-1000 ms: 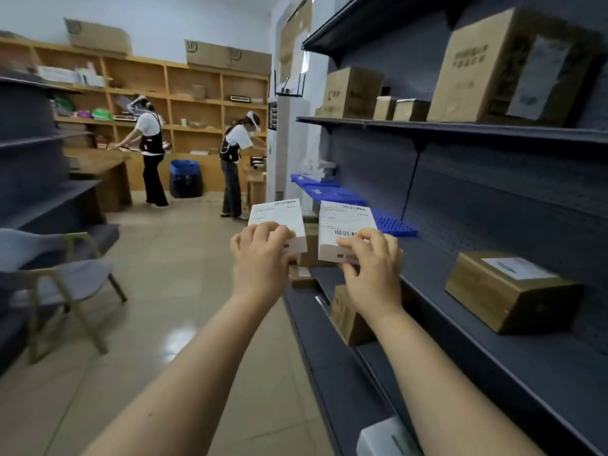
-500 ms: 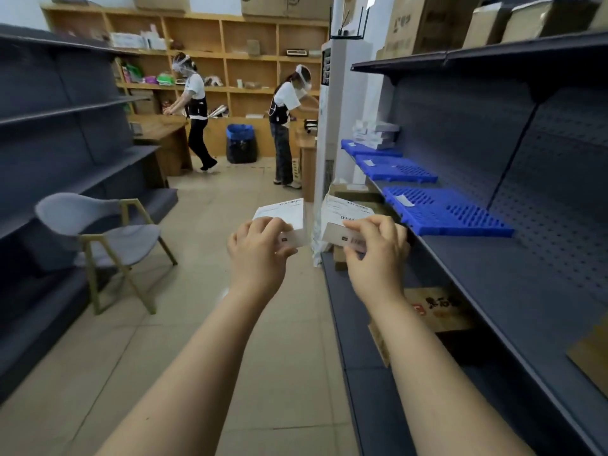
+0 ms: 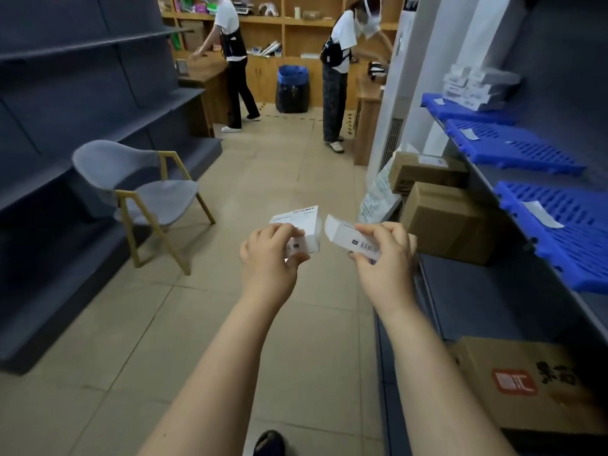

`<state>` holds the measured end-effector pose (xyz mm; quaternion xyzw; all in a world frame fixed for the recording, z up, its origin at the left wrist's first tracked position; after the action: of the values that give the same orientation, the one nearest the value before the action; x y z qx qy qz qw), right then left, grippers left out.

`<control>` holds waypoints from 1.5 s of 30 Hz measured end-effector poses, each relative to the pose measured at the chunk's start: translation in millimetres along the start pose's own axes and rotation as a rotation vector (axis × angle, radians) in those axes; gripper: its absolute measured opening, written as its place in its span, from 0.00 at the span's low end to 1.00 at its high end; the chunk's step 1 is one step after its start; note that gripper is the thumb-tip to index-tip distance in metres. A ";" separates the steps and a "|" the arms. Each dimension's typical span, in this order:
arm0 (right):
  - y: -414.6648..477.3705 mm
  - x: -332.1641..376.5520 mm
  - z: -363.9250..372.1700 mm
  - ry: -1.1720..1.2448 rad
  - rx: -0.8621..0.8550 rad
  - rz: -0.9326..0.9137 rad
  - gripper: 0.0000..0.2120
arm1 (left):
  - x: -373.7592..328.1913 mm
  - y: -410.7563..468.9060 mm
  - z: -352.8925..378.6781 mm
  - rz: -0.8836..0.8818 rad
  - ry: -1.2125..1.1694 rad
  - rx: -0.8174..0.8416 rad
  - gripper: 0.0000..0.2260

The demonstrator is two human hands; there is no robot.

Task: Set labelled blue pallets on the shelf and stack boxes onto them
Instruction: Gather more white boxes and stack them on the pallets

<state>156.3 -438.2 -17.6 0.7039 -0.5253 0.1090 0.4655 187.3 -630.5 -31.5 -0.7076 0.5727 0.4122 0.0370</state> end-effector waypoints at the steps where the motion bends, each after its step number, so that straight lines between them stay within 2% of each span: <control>1: 16.7 -4.0 15.2 -0.012 0.003 -0.004 0.20 | 7.2 20.3 6.9 0.003 -0.001 0.014 0.13; 8: 138.7 -40.7 109.8 -0.092 0.044 0.052 0.20 | 61.2 169.2 56.6 0.015 -0.032 0.091 0.13; 16: 235.3 -121.4 177.5 -0.184 0.116 0.122 0.19 | 83.4 281.5 167.1 0.032 -0.078 0.150 0.14; 28: 497.3 -246.8 200.1 -0.217 0.023 0.117 0.19 | 12.4 524.5 324.0 0.162 -0.066 0.102 0.13; 35: 617.5 -289.5 244.5 -0.209 0.031 0.089 0.19 | 11.7 646.7 391.3 0.167 -0.120 0.062 0.14; 39: 687.5 -324.4 249.8 -0.308 -0.092 0.123 0.19 | -5.1 734.0 448.0 0.217 -0.181 0.091 0.14; 45: 797.1 -355.8 215.8 -0.392 -0.380 0.156 0.20 | -99.2 866.9 520.1 0.485 -0.311 0.174 0.14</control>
<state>-737.5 -389.0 67.8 0.5691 -0.6689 -0.0939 0.4689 -823.6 -576.3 52.7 -0.4726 0.7457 0.4619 0.0849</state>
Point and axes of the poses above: each hand's wrist, its own y-axis towards the middle knuckle, its own z-axis out of the palm, x = y × z, the point moved 5 cm from there along y, towards the middle knuckle, and after that the axes turned 4 degrees about -z, right-handed, at the moved point
